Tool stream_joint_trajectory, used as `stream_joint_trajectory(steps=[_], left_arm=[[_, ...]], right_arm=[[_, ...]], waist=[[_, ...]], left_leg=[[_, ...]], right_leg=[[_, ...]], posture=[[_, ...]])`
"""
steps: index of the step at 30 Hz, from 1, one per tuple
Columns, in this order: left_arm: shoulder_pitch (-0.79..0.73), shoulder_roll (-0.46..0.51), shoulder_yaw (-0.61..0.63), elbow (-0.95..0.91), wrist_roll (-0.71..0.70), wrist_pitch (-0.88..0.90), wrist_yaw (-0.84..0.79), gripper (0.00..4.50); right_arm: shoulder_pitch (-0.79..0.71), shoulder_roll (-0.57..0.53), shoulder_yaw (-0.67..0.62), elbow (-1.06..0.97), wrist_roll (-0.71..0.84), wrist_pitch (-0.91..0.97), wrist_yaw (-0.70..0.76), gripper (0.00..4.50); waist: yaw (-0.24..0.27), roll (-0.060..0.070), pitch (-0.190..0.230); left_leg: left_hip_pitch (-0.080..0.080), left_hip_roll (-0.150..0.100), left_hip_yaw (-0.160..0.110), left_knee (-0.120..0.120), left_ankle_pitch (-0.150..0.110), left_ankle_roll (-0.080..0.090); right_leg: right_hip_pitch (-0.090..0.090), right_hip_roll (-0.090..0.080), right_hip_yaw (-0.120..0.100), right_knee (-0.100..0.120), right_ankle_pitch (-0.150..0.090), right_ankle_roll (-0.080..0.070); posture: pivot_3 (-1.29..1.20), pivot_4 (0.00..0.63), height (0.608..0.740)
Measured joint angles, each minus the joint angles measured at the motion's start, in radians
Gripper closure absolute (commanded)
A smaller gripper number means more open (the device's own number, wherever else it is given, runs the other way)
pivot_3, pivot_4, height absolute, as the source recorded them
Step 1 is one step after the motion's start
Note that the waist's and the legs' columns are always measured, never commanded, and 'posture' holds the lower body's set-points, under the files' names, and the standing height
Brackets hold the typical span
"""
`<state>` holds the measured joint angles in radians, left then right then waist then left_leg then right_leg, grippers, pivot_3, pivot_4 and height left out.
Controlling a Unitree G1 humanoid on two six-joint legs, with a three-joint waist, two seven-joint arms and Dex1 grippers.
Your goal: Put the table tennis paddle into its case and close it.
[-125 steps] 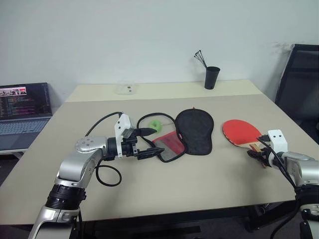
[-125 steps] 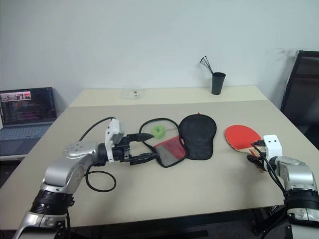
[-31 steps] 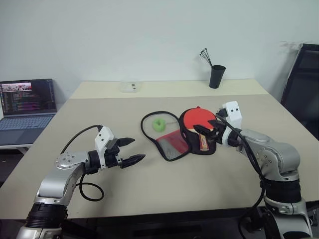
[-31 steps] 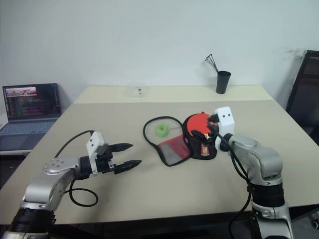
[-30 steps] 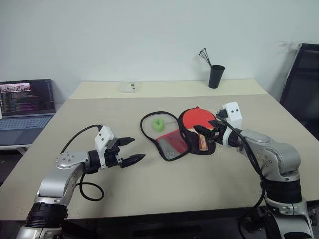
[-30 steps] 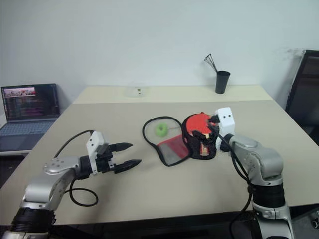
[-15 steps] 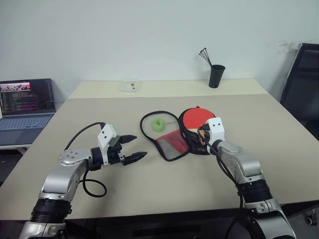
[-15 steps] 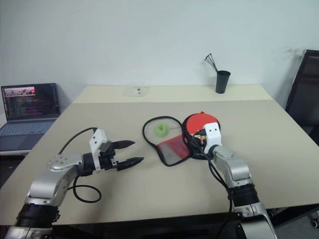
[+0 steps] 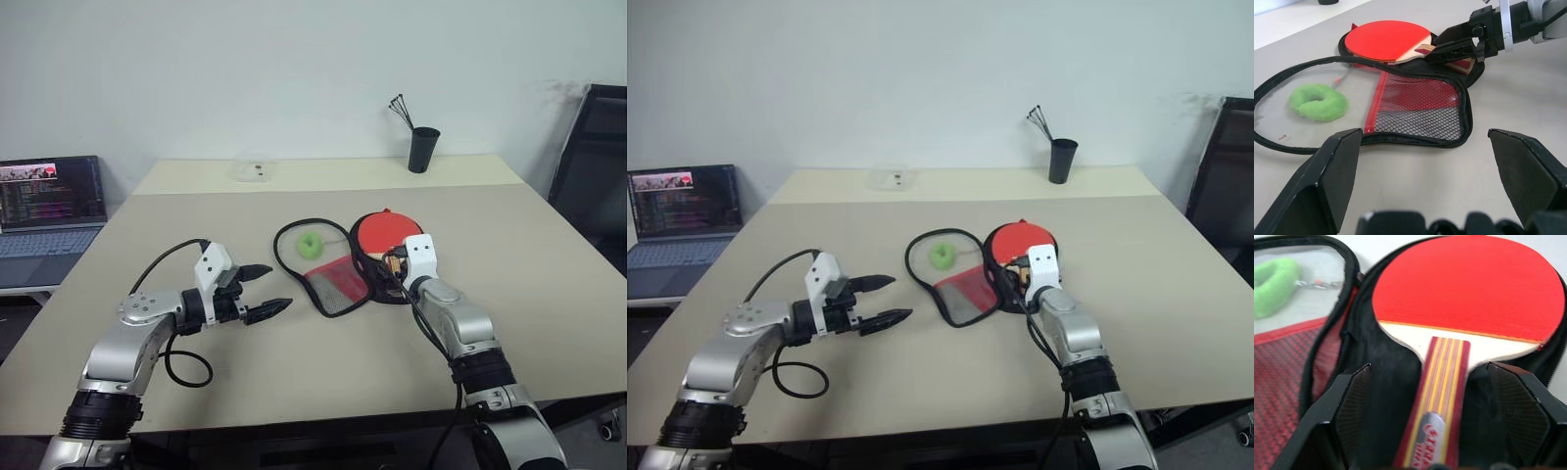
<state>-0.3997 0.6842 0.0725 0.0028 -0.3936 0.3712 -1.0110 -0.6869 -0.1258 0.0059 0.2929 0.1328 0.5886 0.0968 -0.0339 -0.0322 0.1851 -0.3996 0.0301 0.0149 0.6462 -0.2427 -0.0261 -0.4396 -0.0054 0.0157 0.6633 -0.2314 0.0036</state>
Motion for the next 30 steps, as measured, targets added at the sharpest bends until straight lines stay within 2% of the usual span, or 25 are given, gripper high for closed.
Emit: stream_joint_trajectory(steps=[8,11,17,30], left_arm=[[-0.006,-0.012,0.0,-0.009,-0.001,0.012,0.001,0.0],[-0.006,-0.013,0.0,-0.011,-0.001,0.013,0.001,0.0],[-0.006,-0.015,0.0,-0.011,-0.001,0.013,0.0,0.0],[-0.008,-0.02,0.0,-0.011,-0.001,0.013,-0.002,0.0]], right_arm=[[0.013,0.014,0.011,-0.005,-0.033,0.056,-0.019,0.4],[0.019,0.015,0.011,-0.005,-0.033,0.066,-0.019,1.02],[0.026,0.019,-0.006,-0.011,-0.036,0.077,-0.04,3.05],[0.065,0.038,-0.008,-0.098,-0.034,0.137,-0.063,3.08]], waist=[[0.0,0.0,0.0],[0.0,0.0,0.0],[0.0,0.0,0.0],[-0.001,0.0,0.0]], left_leg=[[0.0,0.0,0.0,0.0,0.0,0.0],[0.0,0.0,0.0,0.0,0.0,0.0],[0.0,0.0,0.0,0.0,0.0,0.0],[0.0,0.0,0.0,0.0,0.0,0.0]], right_leg=[[0.0,0.0,0.0,0.0,0.0,0.0],[0.0,0.0,0.0,0.0,0.0,0.0],[0.0,0.0,0.0,0.0,0.0,0.0],[0.0,0.0,0.0,0.0,0.0,0.0]], posture=[[0.0,0.15,0.74],[0.0,0.15,0.74],[0.0,0.15,0.74],[0.0,0.15,0.74]])
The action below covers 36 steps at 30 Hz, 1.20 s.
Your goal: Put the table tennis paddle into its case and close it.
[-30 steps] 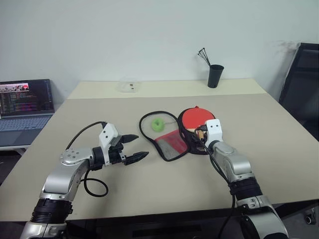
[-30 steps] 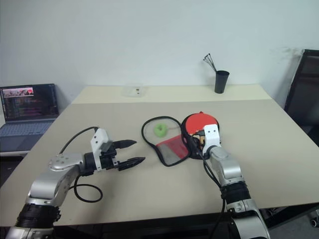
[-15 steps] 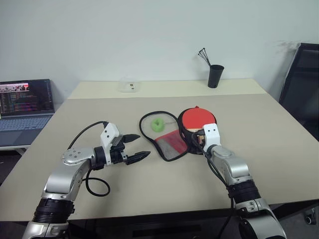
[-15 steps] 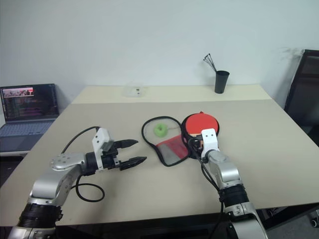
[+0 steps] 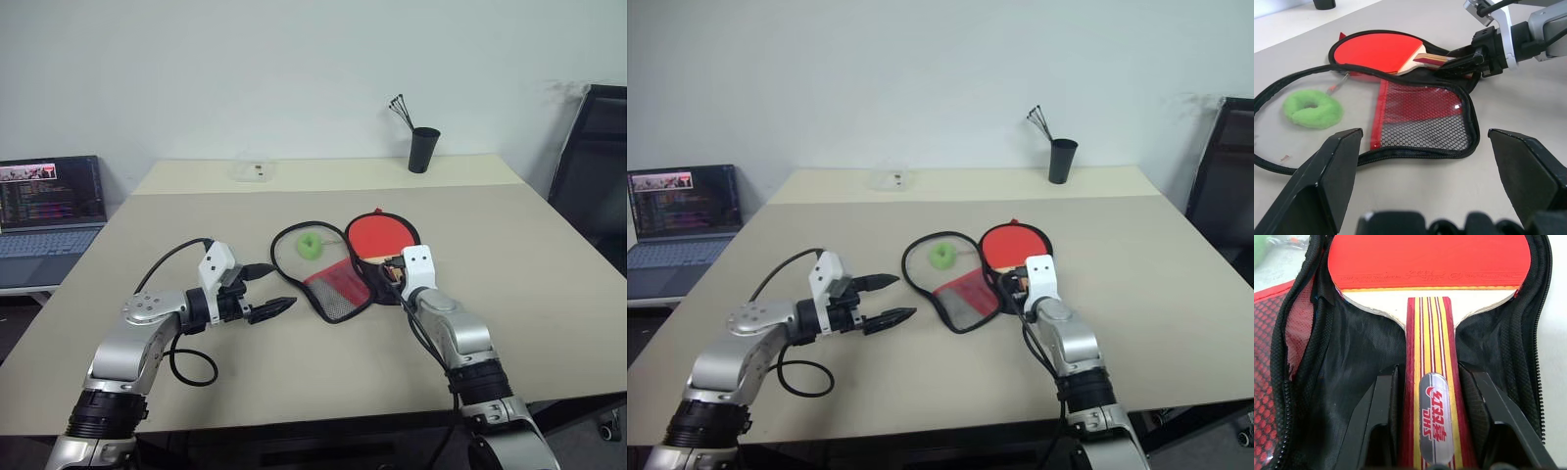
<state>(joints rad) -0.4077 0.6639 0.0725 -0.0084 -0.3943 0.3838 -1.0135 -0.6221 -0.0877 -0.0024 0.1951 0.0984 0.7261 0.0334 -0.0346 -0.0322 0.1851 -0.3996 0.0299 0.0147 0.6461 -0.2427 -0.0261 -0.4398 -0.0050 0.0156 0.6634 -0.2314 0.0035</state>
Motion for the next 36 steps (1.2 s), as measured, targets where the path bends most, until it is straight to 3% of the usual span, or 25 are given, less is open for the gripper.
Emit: stream_joint_trajectory(steps=[7,15,20,23,29,36], left_arm=[[0.0,-0.001,0.0,0.0,0.0,-0.001,0.001,0.0],[0.001,-0.001,0.0,0.001,0.002,-0.003,0.012,0.0],[0.001,0.036,-0.005,0.066,0.054,-0.005,0.026,1.17],[-0.008,0.042,-0.023,0.148,0.105,-0.003,0.051,2.27],[-0.102,-0.011,-0.063,0.276,0.161,-0.025,0.101,4.43],[-0.189,-0.105,-0.095,0.452,0.223,-0.093,0.154,4.47]], right_arm=[[0.014,0.023,-0.014,-0.053,0.003,0.022,-0.01,0.8],[0.038,-0.014,-0.002,-0.28,0.052,0.129,0.081,0.8],[0.056,-0.178,0.003,-0.544,0.197,0.282,0.269,0.77],[0.059,-0.27,-0.004,-0.615,0.249,0.335,0.343,0.77],[0.053,-0.308,-0.018,-0.62,0.28,0.356,0.362,0.77],[0.062,-0.33,-0.016,-0.621,0.28,0.353,0.361,0.77]], waist=[[0.0,0.0,0.0],[0.001,0.0,0.0],[0.002,0.0,0.0],[0.003,0.0,0.0],[0.005,-0.001,-0.001],[0.005,-0.001,-0.001]], left_leg=[[0.0,0.0,0.0,0.0,0.0,0.0],[0.0,0.0,-0.001,0.0,0.0,0.0],[0.001,-0.001,-0.001,0.0,0.0,0.0],[0.001,-0.001,-0.001,0.001,0.0,0.0],[0.0,-0.002,-0.001,0.001,0.0,0.0],[0.0,-0.002,-0.001,0.001,0.0,0.0]], right_leg=[[0.0,0.0,0.0,0.0,0.0,0.0],[0.0,0.0,0.0,0.0,0.0,0.0],[0.001,0.0,-0.001,0.0,-0.003,0.004],[0.001,0.001,-0.002,0.0,-0.003,0.005],[0.001,0.0,-0.002,0.0,-0.002,0.004],[0.001,0.0,-0.002,0.0,0.0,0.0]], posture=[[0.0,0.15,0.74],[0.0,0.15,0.74],[0.0,0.15,0.74],[0.0,0.15,0.74],[0.0,0.15,0.74],[0.0,0.15,0.74]])
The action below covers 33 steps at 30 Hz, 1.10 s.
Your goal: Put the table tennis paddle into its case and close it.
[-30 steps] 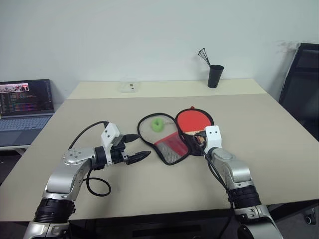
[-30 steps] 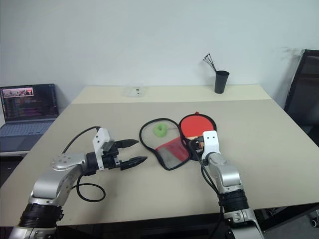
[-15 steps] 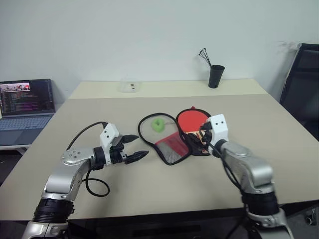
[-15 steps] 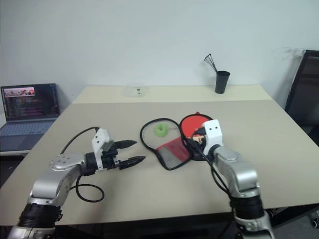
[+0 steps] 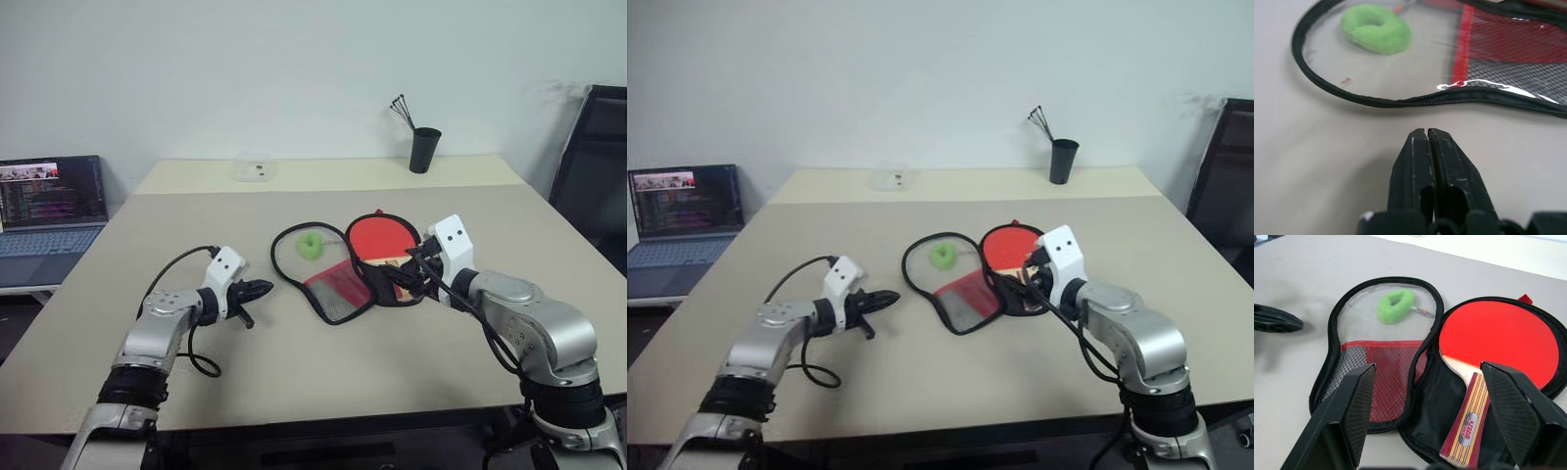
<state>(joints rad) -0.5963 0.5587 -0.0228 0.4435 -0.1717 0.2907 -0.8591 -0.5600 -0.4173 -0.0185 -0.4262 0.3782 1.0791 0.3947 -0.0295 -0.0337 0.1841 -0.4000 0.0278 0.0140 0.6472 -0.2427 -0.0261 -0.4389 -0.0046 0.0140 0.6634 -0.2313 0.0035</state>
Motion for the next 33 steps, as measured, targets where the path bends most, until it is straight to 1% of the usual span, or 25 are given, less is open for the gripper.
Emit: stream_joint_trajectory(steps=[8,11,15,19,23,26,28,31,33], left_arm=[[-0.079,-0.08,-0.01,0.175,0.034,-0.08,0.016,4.47],[-0.141,-0.137,-0.011,0.266,0.036,-0.129,0.006,4.47],[-0.207,-0.181,-0.032,0.367,0.062,-0.179,-0.009,4.47],[-0.272,-0.22,-0.057,0.404,0.081,-0.211,-0.041,4.47],[-0.356,-0.269,-0.071,0.397,0.08,-0.209,-0.078,4.47],[-0.435,-0.328,-0.076,0.417,0.081,-0.214,-0.087,4.47],[-0.487,-0.367,-0.08,0.468,0.089,-0.235,-0.068,4.47],[-0.56,-0.422,-0.081,0.595,0.119,-0.277,-0.013,4.47],[-0.583,-0.438,-0.081,0.647,0.13,-0.297,0.014,4.47]], right_arm=[[0.013,-0.016,0.0,-0.002,-0.001,-0.004,0.0,0.77],[0.029,-0.024,0.0,-0.003,0.0,-0.004,0.001,0.77],[0.035,-0.047,-0.002,-0.006,-0.001,-0.005,0.004,0.77],[0.043,-0.071,-0.009,-0.007,-0.001,-0.006,0.012,0.77],[0.075,-0.111,-0.062,-0.011,0.004,-0.006,0.022,0.77],[0.099,-0.138,-0.136,-0.007,0.024,0.001,0.035,0.77],[0.103,-0.162,-0.18,0.008,0.036,0.004,0.038,0.77],[0.109,-0.196,-0.24,0.046,0.036,0.005,0.033,0.77],[0.109,-0.202,-0.252,0.059,0.035,0.004,0.026,0.77]], waist=[[0.0,0.0,0.0],[0.001,-0.001,0.0],[0.001,-0.001,-0.001],[0.001,-0.001,0.0],[0.003,-0.001,-0.001],[0.005,-0.001,-0.001],[0.005,-0.001,-0.001],[0.0,-0.001,-0.001],[-0.005,-0.001,-0.001]], left_leg=[[0.0,0.0,0.0,0.0,0.0,0.0],[0.0,-0.001,0.001,0.001,0.0,0.0],[-0.001,-0.001,0.002,0.001,0.0,0.0],[-0.001,-0.001,0.002,0.001,0.0,0.0],[-0.001,-0.002,0.003,0.001,0.0,0.0],[-0.001,-0.002,0.003,0.001,0.0,0.0],[-0.001,-0.002,0.004,0.001,0.0,0.0],[0.0,-0.002,0.005,0.0,0.0,0.0],[0.0,-0.001,0.006,0.0,0.0,0.0]], right_leg=[[0.0,0.0,0.0,0.0,0.0,0.0],[0.0,0.0,-0.001,0.0,0.0,0.0],[0.0,0.0,-0.001,0.0,0.0,0.0],[0.0,0.0,-0.001,0.0,0.0,0.0],[0.0,0.0,-0.001,-0.001,0.0,0.0],[0.001,0.0,0.0,-0.001,0.0,0.0],[0.001,0.0,0.0,-0.001,-0.002,0.005],[0.001,0.001,0.001,-0.001,-0.003,0.005],[0.001,0.002,0.001,-0.001,-0.003,0.005]], posture=[[0.0,0.15,0.74],[0.0,0.15,0.74],[0.0,0.15,0.74],[0.0,0.15,0.74],[0.0,0.15,0.74],[0.0,0.15,0.74],[0.0,0.15,0.74],[0.0,0.15,0.74],[0.0,0.15,0.74]])
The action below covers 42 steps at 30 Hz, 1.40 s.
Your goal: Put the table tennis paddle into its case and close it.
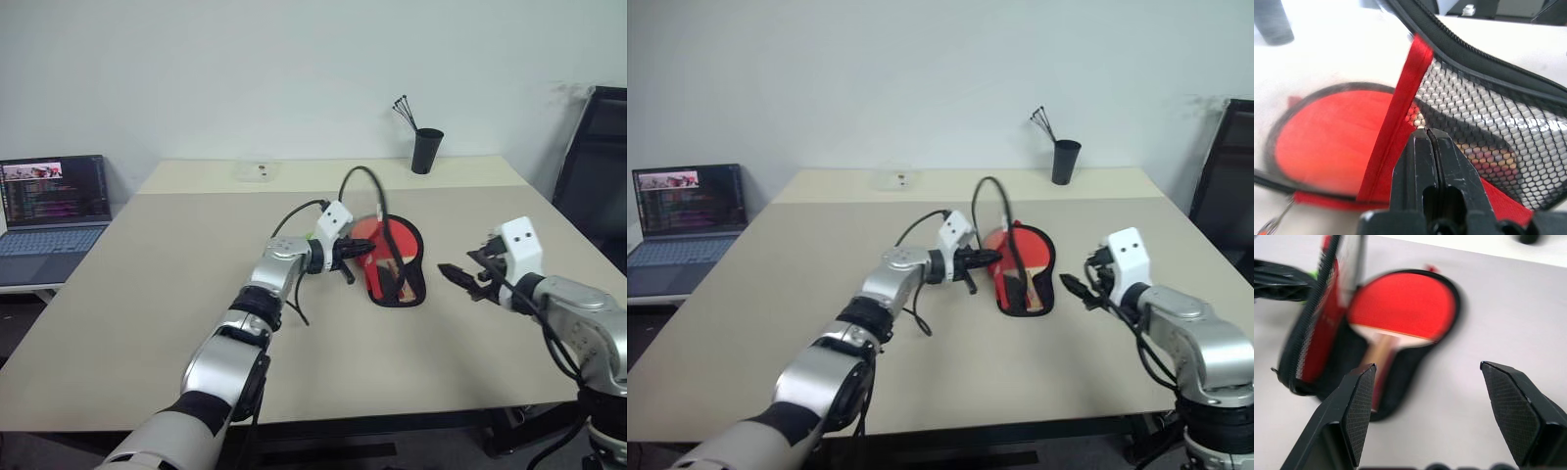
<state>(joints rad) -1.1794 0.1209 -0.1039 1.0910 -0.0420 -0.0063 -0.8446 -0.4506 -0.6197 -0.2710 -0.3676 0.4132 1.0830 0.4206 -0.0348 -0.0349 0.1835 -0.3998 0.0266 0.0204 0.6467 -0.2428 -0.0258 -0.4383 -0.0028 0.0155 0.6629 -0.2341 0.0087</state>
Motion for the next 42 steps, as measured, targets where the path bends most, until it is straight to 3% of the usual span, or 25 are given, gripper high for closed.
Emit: stream_joint_trajectory(steps=[8,10,12,20,25,38,42], left_arm=[[-0.02,0.043,0.03,0.057,0.009,-0.051,0.019,4.47],[0.002,0.074,0.044,0.028,0.001,-0.05,0.003,4.5],[0.053,0.111,0.064,-0.036,-0.017,-0.039,-0.022,4.5],[0.38,0.254,0.125,-0.574,-0.141,0.179,-0.107,4.5],[0.459,0.323,0.184,-0.819,-0.21,0.308,-0.064,4.5],[0.524,0.363,0.186,-0.948,-0.248,0.396,-0.017,4.5],[0.523,0.363,0.18,-0.945,-0.248,0.394,-0.019,4.5]], right_arm=[[-0.058,0.061,0.023,0.099,0.002,-0.029,-0.029,0.77],[-0.087,0.077,0.038,0.149,0.001,-0.049,-0.029,0.39],[-0.124,0.092,0.048,0.225,-0.005,-0.083,-0.028,0.04],[-0.307,0.167,0.151,0.673,-0.101,-0.312,0.012,0.04],[-0.345,0.208,0.2,0.916,-0.16,-0.43,0.038,0.04],[-0.465,0.248,0.248,1.196,-0.257,-0.609,0.125,0.04],[-0.502,0.268,0.262,1.252,-0.282,-0.63,0.152,0.97]], waist=[[-0.004,0.0,0.0],[-0.001,0.0,0.0],[-0.001,0.0,0.0],[0.002,0.0,0.0],[0.006,0.0,0.0],[-0.01,0.0,-0.001],[-0.022,-0.001,-0.003]], left_leg=[[0.002,0.001,0.002,0.0,0.0,0.0],[0.001,0.001,0.002,0.0,0.0,0.0],[0.001,0.001,0.003,0.0,0.0,0.0],[0.0,0.002,0.003,0.0,0.0,0.0],[0.0,0.003,0.002,0.001,0.0,0.0],[0.004,0.002,0.005,0.002,0.0,0.0],[0.005,0.003,0.005,0.001,0.0,0.0]], right_leg=[[0.0,0.001,0.001,0.001,0.0,0.0],[0.0,0.001,0.001,0.001,0.0,0.0],[-0.001,0.0,0.001,0.001,0.003,-0.005],[-0.002,0.0,0.002,0.001,0.003,-0.006],[-0.001,-0.002,0.002,0.001,0.004,-0.006],[0.001,-0.001,0.003,0.002,0.005,-0.006],[0.001,-0.001,0.003,0.002,0.005,-0.006]], posture=[[0.0,0.15,0.74],[0.0,0.15,0.74],[0.0,0.15,0.74],[0.0,0.15,0.74],[0.0,0.15,0.74],[0.0,0.15,0.74],[0.0,0.15,0.74]])
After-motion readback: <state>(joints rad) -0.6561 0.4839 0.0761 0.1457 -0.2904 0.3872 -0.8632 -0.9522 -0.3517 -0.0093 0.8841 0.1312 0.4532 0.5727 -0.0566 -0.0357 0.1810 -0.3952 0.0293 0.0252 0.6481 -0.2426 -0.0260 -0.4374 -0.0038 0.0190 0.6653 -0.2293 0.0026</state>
